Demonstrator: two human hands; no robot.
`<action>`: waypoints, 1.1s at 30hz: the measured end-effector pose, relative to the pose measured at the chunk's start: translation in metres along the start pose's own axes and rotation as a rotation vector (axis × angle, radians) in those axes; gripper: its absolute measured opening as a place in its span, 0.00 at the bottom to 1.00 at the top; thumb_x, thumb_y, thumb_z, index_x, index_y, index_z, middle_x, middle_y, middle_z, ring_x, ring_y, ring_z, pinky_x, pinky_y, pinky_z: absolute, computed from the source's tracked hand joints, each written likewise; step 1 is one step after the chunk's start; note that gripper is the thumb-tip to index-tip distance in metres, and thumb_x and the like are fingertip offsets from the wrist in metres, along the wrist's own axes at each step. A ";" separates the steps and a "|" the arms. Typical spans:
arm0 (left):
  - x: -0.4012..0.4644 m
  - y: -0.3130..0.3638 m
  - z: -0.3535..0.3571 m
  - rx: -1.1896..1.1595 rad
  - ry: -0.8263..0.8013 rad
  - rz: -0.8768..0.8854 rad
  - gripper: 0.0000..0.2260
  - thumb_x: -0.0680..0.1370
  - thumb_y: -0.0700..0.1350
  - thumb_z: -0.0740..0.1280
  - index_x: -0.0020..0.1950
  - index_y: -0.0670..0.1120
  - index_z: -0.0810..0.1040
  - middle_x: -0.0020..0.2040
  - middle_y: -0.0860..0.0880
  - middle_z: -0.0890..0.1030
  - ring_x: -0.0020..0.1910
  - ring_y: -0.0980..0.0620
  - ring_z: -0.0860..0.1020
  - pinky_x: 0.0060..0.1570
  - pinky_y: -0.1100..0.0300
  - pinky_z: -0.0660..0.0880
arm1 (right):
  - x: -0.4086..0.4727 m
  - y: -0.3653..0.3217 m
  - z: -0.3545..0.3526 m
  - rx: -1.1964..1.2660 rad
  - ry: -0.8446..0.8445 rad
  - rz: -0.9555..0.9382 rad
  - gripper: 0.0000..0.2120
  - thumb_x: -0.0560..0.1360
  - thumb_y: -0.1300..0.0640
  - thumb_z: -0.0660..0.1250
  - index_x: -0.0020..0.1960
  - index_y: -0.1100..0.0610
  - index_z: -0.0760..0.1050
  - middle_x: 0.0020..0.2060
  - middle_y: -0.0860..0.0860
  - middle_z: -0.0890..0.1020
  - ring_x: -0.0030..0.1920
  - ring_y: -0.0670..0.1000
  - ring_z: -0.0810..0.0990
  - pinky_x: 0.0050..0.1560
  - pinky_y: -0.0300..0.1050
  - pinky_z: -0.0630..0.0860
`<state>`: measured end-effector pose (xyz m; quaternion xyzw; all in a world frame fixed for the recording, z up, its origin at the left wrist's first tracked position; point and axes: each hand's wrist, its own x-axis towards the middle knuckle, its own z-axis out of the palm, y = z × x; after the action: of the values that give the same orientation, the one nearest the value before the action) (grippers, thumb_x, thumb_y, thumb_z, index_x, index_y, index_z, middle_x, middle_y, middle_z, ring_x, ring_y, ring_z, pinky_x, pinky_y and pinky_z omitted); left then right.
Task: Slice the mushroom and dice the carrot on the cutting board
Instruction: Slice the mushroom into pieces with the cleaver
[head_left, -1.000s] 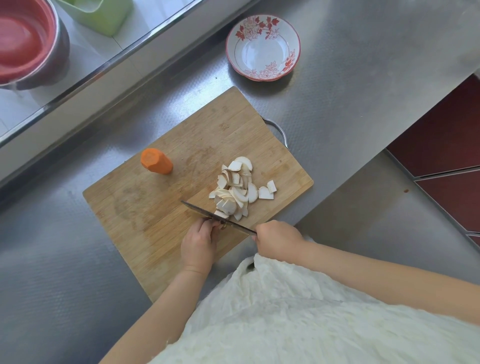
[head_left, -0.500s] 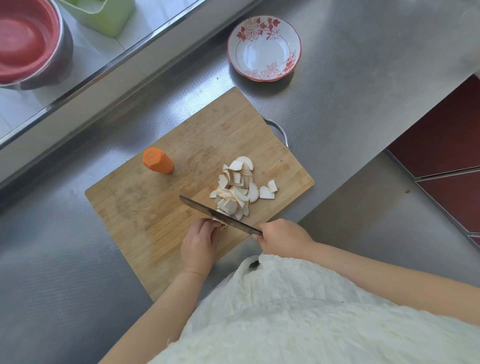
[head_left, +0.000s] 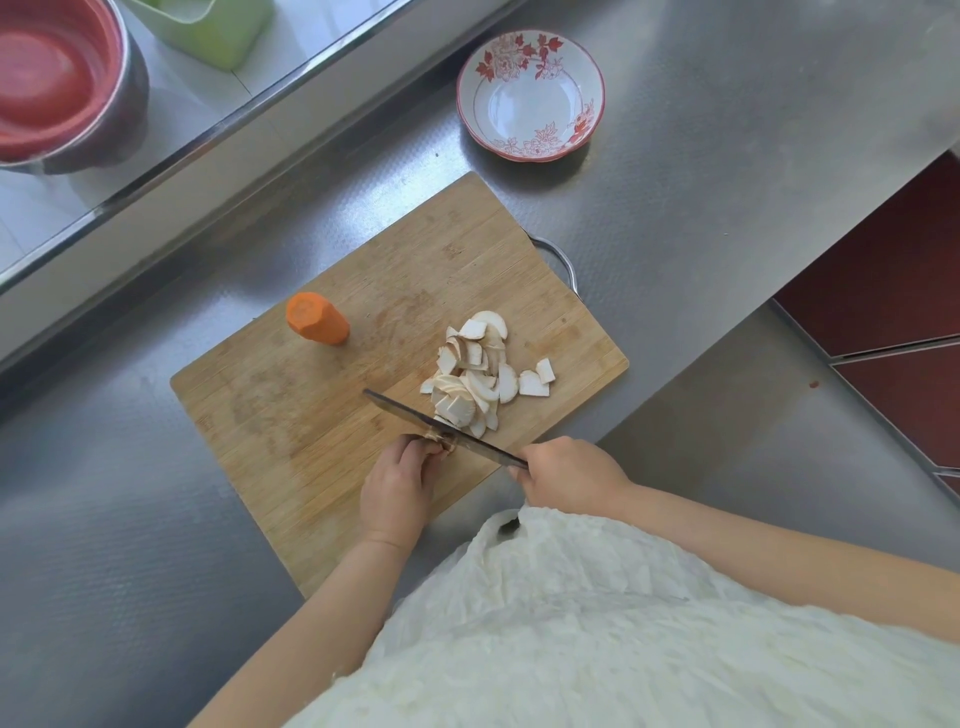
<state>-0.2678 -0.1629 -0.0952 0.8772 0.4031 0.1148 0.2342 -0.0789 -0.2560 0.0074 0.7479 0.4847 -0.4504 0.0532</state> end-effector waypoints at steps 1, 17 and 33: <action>0.000 0.001 0.000 0.002 -0.003 -0.002 0.16 0.77 0.51 0.61 0.43 0.41 0.82 0.41 0.47 0.80 0.35 0.45 0.78 0.29 0.60 0.71 | 0.000 0.000 0.000 0.005 0.002 0.001 0.14 0.82 0.50 0.55 0.43 0.56 0.71 0.38 0.54 0.76 0.38 0.51 0.72 0.37 0.45 0.67; 0.004 0.000 0.001 0.012 -0.001 0.014 0.14 0.76 0.50 0.62 0.42 0.42 0.82 0.39 0.47 0.80 0.33 0.45 0.78 0.27 0.60 0.71 | 0.005 0.000 0.002 -0.003 -0.045 0.005 0.19 0.82 0.50 0.55 0.33 0.51 0.60 0.31 0.47 0.68 0.37 0.51 0.72 0.37 0.45 0.68; 0.001 -0.001 0.006 0.014 -0.008 -0.003 0.13 0.76 0.49 0.61 0.43 0.42 0.81 0.40 0.48 0.80 0.36 0.46 0.78 0.27 0.60 0.70 | 0.020 0.004 0.015 0.090 -0.058 0.071 0.15 0.81 0.50 0.57 0.37 0.54 0.68 0.33 0.49 0.72 0.34 0.50 0.72 0.32 0.44 0.68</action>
<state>-0.2652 -0.1634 -0.1005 0.8786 0.4044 0.1081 0.2298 -0.0827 -0.2529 -0.0174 0.7529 0.4353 -0.4911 0.0497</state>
